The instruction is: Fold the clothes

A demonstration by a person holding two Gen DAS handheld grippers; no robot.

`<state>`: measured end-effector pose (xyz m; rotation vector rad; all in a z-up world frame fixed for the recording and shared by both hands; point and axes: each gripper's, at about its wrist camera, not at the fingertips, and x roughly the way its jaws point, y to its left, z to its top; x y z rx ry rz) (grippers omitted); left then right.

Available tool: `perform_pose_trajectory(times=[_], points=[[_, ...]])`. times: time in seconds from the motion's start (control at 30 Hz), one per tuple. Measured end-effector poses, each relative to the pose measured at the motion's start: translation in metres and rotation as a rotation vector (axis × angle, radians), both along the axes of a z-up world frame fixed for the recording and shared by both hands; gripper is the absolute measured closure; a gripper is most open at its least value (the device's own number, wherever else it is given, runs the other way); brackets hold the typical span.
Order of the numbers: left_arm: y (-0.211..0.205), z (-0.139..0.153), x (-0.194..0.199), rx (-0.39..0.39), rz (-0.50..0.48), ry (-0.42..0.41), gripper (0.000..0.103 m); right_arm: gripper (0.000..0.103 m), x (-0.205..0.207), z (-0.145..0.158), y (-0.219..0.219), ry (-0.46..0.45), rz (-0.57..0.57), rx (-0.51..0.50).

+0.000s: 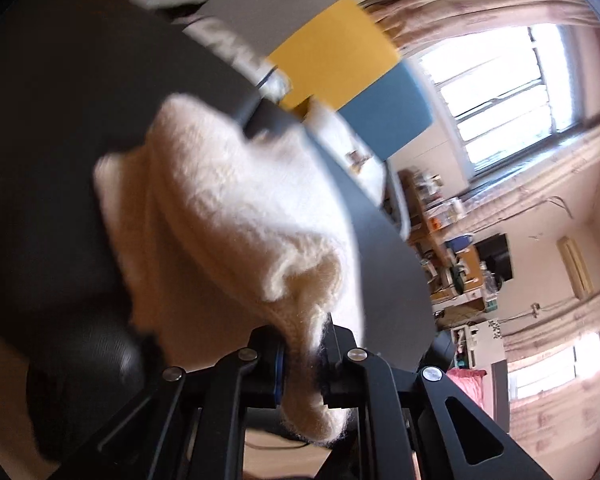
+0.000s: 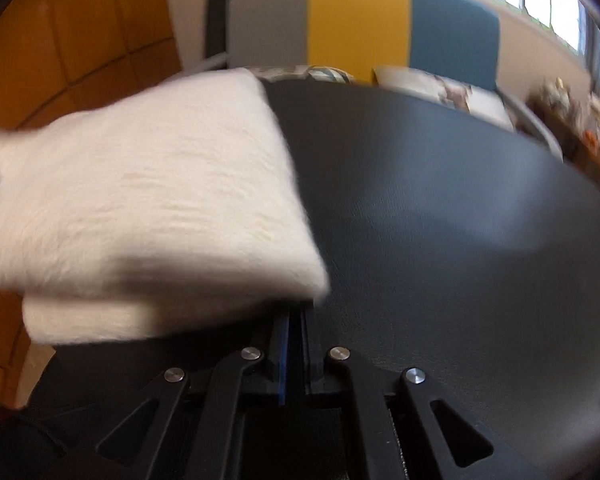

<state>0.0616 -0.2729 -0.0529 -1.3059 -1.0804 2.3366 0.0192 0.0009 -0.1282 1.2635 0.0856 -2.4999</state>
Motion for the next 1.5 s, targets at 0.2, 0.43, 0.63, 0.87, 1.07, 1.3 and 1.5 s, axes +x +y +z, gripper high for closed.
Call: perform_pose_trajectory(times=[0.2,0.43,0.63,0.87,1.07,1.3,1.5], points=[[-0.007,-0.049,0.016,0.010,0.033,-0.148,0.090,0.099,-0.008,0.008,0.013,-0.050,-0.015,-0.055],[-0.020,-0.064,0.019,-0.050,0.072,-0.164,0.089,0.096,0.004,0.089,0.035,0.201,-0.021,-0.110],[-0.047,-0.072,0.013,0.022,0.081,-0.174,0.088,0.094,-0.056,0.106,-0.071,0.098,0.369,-0.075],[-0.073,-0.075,-0.001,0.064,0.107,-0.151,0.086,0.097,-0.098,0.059,-0.125,0.057,0.392,0.100],[-0.075,-0.067,-0.032,0.014,0.116,-0.121,0.083,0.098,-0.109,0.052,-0.099,0.083,0.238,0.082],[-0.050,-0.059,-0.051,-0.085,0.023,-0.063,0.081,0.097,-0.109,0.065,-0.044,0.045,0.118,-0.044],[-0.073,-0.018,-0.028,-0.155,0.043,-0.005,0.072,0.093,-0.072,0.091,-0.021,0.093,0.191,-0.179]])
